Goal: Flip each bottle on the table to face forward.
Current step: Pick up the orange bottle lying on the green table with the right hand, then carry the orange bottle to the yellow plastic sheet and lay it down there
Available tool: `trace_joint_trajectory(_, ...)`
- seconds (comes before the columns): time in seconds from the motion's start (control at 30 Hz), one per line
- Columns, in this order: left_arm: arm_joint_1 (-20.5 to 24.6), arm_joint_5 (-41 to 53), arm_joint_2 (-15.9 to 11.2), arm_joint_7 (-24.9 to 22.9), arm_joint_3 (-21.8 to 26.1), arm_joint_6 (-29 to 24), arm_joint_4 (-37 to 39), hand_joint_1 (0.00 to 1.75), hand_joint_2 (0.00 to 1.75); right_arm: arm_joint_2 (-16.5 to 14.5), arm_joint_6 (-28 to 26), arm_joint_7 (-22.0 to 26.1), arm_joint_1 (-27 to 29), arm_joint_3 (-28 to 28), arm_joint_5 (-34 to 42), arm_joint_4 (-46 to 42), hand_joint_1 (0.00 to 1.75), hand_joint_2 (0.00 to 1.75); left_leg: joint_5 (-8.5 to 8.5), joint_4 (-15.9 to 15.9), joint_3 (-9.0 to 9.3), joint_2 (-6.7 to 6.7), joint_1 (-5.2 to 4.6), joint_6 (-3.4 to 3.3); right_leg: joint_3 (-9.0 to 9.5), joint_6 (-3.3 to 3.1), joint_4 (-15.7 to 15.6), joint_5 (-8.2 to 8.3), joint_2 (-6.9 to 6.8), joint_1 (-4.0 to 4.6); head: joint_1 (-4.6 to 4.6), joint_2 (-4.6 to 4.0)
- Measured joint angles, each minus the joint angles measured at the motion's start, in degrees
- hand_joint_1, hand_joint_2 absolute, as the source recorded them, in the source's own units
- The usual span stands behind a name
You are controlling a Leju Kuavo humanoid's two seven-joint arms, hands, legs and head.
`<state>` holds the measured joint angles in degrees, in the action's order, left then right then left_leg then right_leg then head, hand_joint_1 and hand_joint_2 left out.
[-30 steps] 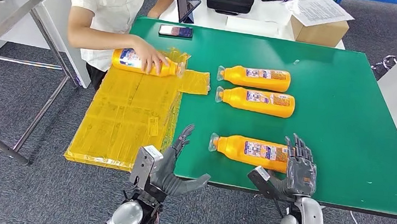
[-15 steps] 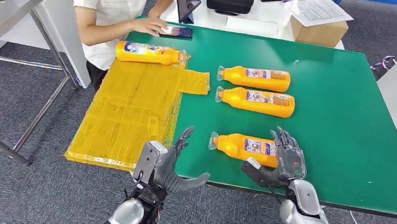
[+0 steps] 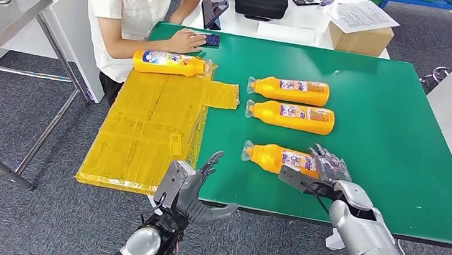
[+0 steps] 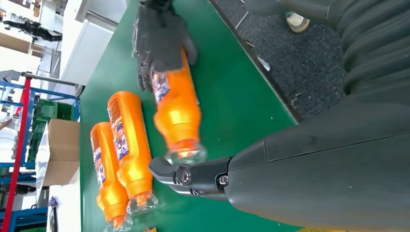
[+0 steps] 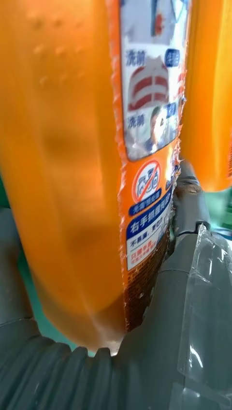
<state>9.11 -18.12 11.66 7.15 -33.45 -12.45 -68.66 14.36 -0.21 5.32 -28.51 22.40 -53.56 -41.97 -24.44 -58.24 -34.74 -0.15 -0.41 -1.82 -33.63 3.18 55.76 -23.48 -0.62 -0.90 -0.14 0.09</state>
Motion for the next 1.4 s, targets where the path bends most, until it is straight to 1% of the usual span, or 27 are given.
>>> trace_joint_trajectory(0.07, 0.05, -0.3, -0.13, -0.06, 0.0, 0.25, -0.02, 0.0, 1.75, 0.96, 2.17, 0.83, -0.29, 0.04, 2.69, 0.04, 1.75, 1.75, -0.07, 0.0, 0.16, -0.04, 0.0, -0.1, -0.04, 0.07, -0.04, -0.07, -0.02, 0.0, 0.01, 0.0)
trace_joint_trajectory(0.2, 0.12, -0.52, -0.25, -0.06, -0.01, 0.46, -0.02, 0.0, 1.75, 1.96, 3.07, 1.23, -0.34, 0.3, 4.29, 0.04, 1.75, 1.75, -0.1, 0.0, 0.26, -0.05, 0.0, -0.14, 0.16, 0.12, -0.05, -0.1, -0.03, 0.0, 0.0, 0.0)
trace_joint_trajectory(0.3, 0.19, -0.62, -0.26, 0.28, -0.01, 0.35, -0.02, 0.0, 1.75, 2.76, 3.63, 1.82, 0.0, 0.51, 6.91, 0.04, 1.75, 1.75, -0.15, 0.0, 0.36, -0.06, 0.01, -0.17, 0.21, 0.15, -0.1, -0.13, -0.03, 0.01, 0.0, 0.0)
trace_joint_trajectory(0.43, 0.36, -0.7, -0.26, 1.88, -0.02, -1.14, -0.02, 0.0, 1.75, 3.75, 3.33, 5.28, 1.32, 0.28, 13.01, -0.13, 1.75, 1.75, -0.34, 0.0, 0.65, -0.05, 0.04, -0.18, 0.55, 0.24, -0.19, -0.25, -0.02, 0.05, 0.02, 0.0)
trace_joint_trajectory(0.53, 0.36, -3.05, -0.25, 3.0, 0.07, -1.78, -0.02, 0.0, 1.75, 3.51, 2.15, 8.74, 2.71, -0.58, 17.88, -0.72, 1.75, 1.75, -0.48, 0.0, 0.82, 0.0, 0.06, -0.17, 1.02, 0.25, -0.21, -0.27, 0.02, 0.06, 0.03, 0.0)
trace_joint_trajectory(0.63, -0.12, -10.26, -0.2, 3.31, 0.81, -1.7, 0.05, 0.0, 1.75, 1.85, 4.15, 13.29, 4.48, -2.29, 26.03, -2.63, 1.75, 1.75, -0.55, 0.01, 0.91, 0.33, 0.08, -0.12, 1.32, 0.22, -0.21, -0.22, 0.32, 0.08, 0.02, 0.0)
trace_joint_trajectory(0.7, -0.46, -14.64, -0.16, 3.22, 1.43, -1.62, 0.26, 0.0, 1.75, 0.55, 6.02, 14.96, 5.69, -3.34, 30.47, -4.39, 1.75, 1.75, -0.59, 0.01, 0.98, 0.56, 0.08, -0.08, 1.31, 0.2, -0.21, -0.2, 0.53, 0.09, 0.0, 0.0)
trace_joint_trajectory(0.77, -0.56, -16.02, -0.16, 3.12, 1.67, -1.54, 0.4, 0.0, 1.75, 0.03, 6.48, 15.27, 6.06, -3.65, 31.63, -5.15, 1.75, 1.75, -0.59, 0.01, 1.0, 0.63, 0.08, -0.08, 1.29, 0.18, -0.21, -0.19, 0.58, 0.09, -0.02, 0.0)
trace_joint_trajectory(0.9, -0.57, -16.16, -0.16, 3.1, 1.69, -1.51, 0.42, 0.0, 1.75, -0.01, 6.52, 15.3, 6.12, -3.67, 31.71, -5.21, 1.75, 1.75, -0.59, 0.01, 1.01, 0.63, 0.08, -0.08, 1.29, 0.18, -0.21, -0.19, 0.58, 0.09, -0.02, 0.0)
trace_joint_trajectory(0.93, -0.71, -17.8, -0.14, 2.85, 1.93, -1.24, 0.66, 0.0, 1.75, -0.48, 6.79, 15.51, 6.46, -3.83, 32.5, -5.8, 1.75, 1.75, -0.59, 0.01, 1.0, 0.63, 0.09, -0.07, 1.27, 0.16, -0.2, -0.18, 0.58, 0.1, -0.01, 0.0)
trace_joint_trajectory(1.0, -1.3, -22.58, -0.11, 2.45, 2.61, -0.13, 1.68, 0.0, 1.75, -2.18, 7.48, 15.87, 7.66, -4.16, 35.07, -8.07, 1.75, 1.75, -0.55, 0.02, 0.9, 0.63, 0.13, -0.05, 1.16, 0.11, -0.18, -0.16, 0.58, 0.12, -0.01, 0.0)
trace_joint_trajectory(1.03, -1.73, -25.34, -0.11, 2.37, 2.97, 1.14, 2.66, 0.0, 1.75, -3.72, 8.18, 16.16, 8.76, -4.23, 37.24, -10.21, 1.75, 1.75, -0.5, 0.02, 0.73, 0.61, 0.14, -0.04, 1.02, 0.09, -0.16, -0.14, 0.56, 0.13, -0.01, 0.0)
trace_joint_trajectory(1.07, -1.98, -26.19, -0.2, 2.83, 2.81, 3.23, 3.65, 0.0, 1.75, -5.29, 9.04, 16.18, 9.71, -3.87, 39.2, -12.39, 1.75, 1.75, -0.43, 0.02, 0.51, 0.58, 0.14, -0.04, 0.85, 0.08, -0.13, -0.13, 0.54, 0.13, -0.01, 0.0)
trace_joint_trajectory(1.13, -1.71, -24.98, -0.5, 4.28, 1.32, 8.51, 5.11, 0.0, 1.75, -8.56, 10.7, 16.0, 10.9, -1.99, 42.55, -16.53, 1.75, 1.75, -0.34, 0.02, 0.11, 0.51, 0.13, -0.06, 0.54, 0.09, -0.08, -0.1, 0.51, 0.11, -0.01, 0.0)
trace_joint_trajectory(1.2, -1.01, -22.69, -0.75, 5.36, -0.32, 11.48, 5.28, 0.0, 1.75, -10.5, 11.23, 15.6, 10.6, 0.12, 43.75, -18.18, 1.75, 1.75, -0.33, 0.02, -0.03, 0.45, 0.13, -0.07, 0.42, 0.1, -0.08, -0.1, 0.49, 0.11, -0.01, 0.0)
trace_joint_trajectory(1.3, -0.64, -21.34, -0.87, 6.21, -0.8, 11.34, 4.65, 0.0, 1.75, -11.81, 11.14, 15.56, 9.88, 1.95, 44.25, -18.51, 1.75, 1.75, -0.33, 0.02, -0.15, 0.33, 0.13, -0.07, 0.32, 0.09, -0.08, -0.12, 0.41, 0.11, -0.01, 0.0)
trace_joint_trajectory(1.4, -0.61, -19.45, -0.88, 7.81, -0.76, 9.18, 3.41, 0.0, 1.75, -12.72, 10.73, 15.57, 9.47, 3.47, 44.72, -18.53, 1.75, 1.75, -0.33, 0.02, -0.19, 0.28, 0.13, -0.07, 0.28, 0.09, -0.08, -0.12, 0.37, 0.11, 0.0, 0.0)
